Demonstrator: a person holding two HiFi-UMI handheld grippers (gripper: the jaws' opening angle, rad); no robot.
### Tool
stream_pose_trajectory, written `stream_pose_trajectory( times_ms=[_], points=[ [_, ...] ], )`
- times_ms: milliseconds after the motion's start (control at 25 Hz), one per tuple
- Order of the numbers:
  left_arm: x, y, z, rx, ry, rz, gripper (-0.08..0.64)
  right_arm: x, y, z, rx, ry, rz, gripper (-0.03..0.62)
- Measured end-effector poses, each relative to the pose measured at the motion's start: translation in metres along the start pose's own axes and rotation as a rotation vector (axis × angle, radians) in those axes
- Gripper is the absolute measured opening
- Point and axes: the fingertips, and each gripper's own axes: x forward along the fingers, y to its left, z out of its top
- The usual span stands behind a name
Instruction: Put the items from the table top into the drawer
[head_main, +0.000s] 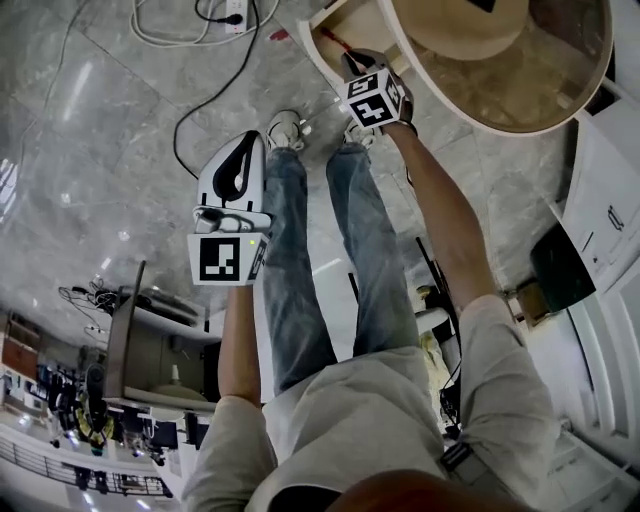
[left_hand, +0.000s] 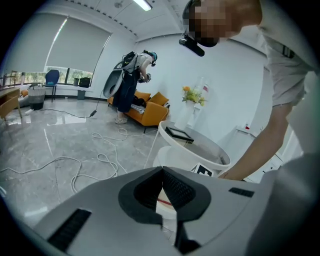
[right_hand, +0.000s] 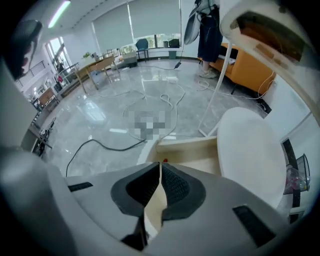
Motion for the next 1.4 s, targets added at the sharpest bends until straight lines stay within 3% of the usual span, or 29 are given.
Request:
stream_pose_trajectory(
  times_ms=[440, 720, 920, 1240, 1400],
  points=[
    [-0.003, -0.051, 0.074, 0.104, -0.036, -0.071, 0.015, -0.18, 0.011, 0.075, 0.061, -0.367, -0.024, 0.026],
    [0.002, -0.086, 0.1, 0.13, -0.04, -0.101, 0.015, -0.258, -0.018, 0.096, 0.019, -0.466, -0.069, 0.025],
    [0.004, -0.103, 0.106, 0.116, -0.05, -0.106, 0.015, -0.266, -0.055, 0.104, -0.11, -0.428, -0.105, 0.026],
    [-0.005, -0.098, 0.101, 0.088, -0.058, -0.07, 0.015, -0.226, -0.122, 0.119, -0.477, -0.2, -0.119, 0.033],
    [-0.011, -0.087, 0.099, 0.067, -0.063, -0.043, 0.015, -0.208, -0.151, 0.133, -0.576, -0.095, -0.12, 0.103]
  ],
)
